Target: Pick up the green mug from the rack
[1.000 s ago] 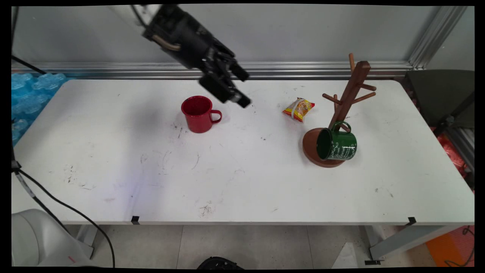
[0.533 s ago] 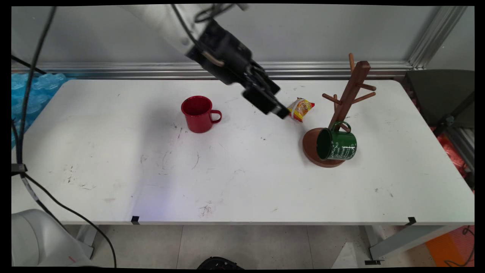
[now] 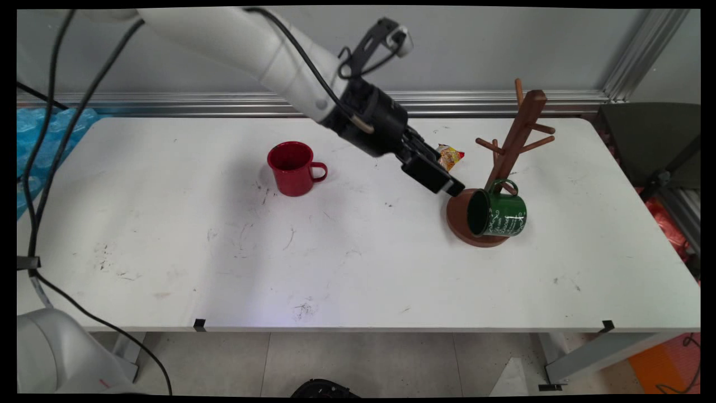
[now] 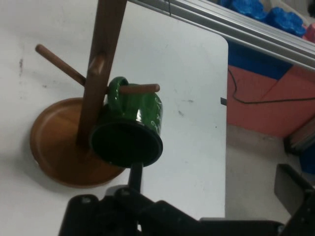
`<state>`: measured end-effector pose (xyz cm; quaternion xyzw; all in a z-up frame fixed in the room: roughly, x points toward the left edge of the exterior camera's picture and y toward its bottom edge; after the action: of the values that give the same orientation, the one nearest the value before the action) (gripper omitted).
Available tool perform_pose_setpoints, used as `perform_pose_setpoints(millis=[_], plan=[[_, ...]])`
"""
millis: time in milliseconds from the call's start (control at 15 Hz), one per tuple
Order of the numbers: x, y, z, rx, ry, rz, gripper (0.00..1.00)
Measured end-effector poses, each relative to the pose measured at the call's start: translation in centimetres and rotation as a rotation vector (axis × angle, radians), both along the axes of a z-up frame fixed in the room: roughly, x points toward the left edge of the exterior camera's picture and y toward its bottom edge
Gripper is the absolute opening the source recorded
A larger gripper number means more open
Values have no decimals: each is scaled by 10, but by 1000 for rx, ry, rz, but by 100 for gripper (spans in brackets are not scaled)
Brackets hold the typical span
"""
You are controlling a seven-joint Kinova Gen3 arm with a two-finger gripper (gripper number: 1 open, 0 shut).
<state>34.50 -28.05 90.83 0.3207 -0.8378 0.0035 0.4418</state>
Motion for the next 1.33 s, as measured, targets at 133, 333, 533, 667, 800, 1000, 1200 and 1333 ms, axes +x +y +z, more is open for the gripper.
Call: perform_pose_setpoints(millis=[133,333,533,667,800,1000,1200,1333], plan=[[-4,0,-9,9,7,13,100],[-12,0,-26,26,24,40,100],[-21,-2,-39,45,47,62,100],[-27,-4,-47,59,63,76,100],[-33,-6,-54,71,73,88,100],[-38,-9,-61,86,83,104,100],[-44,-12,-69,105,94,121,100],[-48,-15,-73,116,98,129,100]])
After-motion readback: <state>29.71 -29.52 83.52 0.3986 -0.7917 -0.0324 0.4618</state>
